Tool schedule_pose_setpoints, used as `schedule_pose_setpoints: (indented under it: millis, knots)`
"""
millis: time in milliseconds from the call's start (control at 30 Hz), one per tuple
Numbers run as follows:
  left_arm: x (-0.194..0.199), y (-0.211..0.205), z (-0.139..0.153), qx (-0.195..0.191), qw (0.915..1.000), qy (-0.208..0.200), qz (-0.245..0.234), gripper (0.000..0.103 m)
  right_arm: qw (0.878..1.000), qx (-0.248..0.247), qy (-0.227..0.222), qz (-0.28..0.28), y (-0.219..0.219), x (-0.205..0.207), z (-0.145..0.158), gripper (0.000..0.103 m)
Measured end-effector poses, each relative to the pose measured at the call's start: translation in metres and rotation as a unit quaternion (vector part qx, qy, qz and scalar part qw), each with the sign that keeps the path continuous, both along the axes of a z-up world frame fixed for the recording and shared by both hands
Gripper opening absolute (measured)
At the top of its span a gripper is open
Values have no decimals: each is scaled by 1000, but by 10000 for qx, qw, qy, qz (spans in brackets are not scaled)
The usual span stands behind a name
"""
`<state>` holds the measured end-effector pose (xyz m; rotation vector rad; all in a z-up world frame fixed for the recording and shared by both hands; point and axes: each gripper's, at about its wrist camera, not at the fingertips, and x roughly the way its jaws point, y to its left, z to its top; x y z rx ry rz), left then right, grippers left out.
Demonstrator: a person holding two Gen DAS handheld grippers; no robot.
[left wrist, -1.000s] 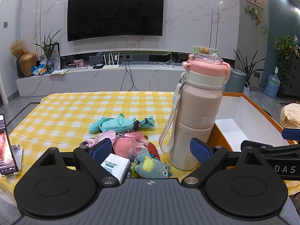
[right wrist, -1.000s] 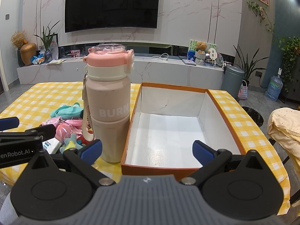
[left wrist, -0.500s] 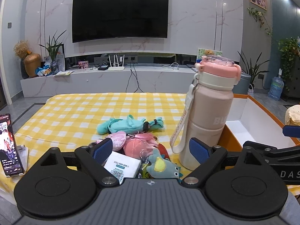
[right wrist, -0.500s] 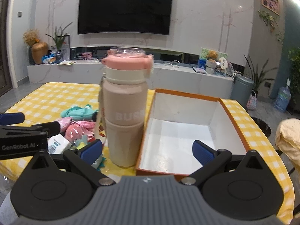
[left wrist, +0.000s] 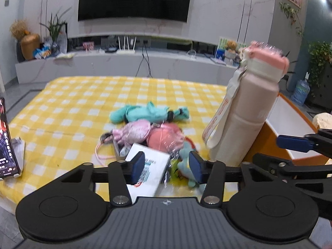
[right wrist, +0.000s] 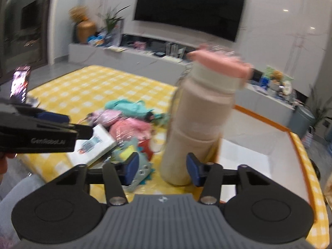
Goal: Organize soft objects
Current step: 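Grasp the white QR-code card with the left tool while the right tool grasps the teal plush toy, then lift the card and plush toy and carry both over the orange box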
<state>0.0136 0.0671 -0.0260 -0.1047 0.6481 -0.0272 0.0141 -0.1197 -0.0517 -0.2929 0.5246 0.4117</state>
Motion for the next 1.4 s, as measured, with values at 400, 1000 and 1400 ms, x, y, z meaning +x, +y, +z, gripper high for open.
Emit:
schedule_pose_setpoints:
  millis: [400, 1000, 1400]
  knots:
    - [35, 31, -43, 540, 9937, 660, -723, 88, 9941, -508, 636, 722, 59, 46, -52, 55]
    - [73, 50, -79, 227, 9855, 1020, -1336, 94, 9878, -1044, 686, 934, 82, 81, -89, 55]
    - [66, 46, -84, 366, 9863, 820, -1381, 77, 9869, -1173, 576, 951, 86, 81, -88, 38]
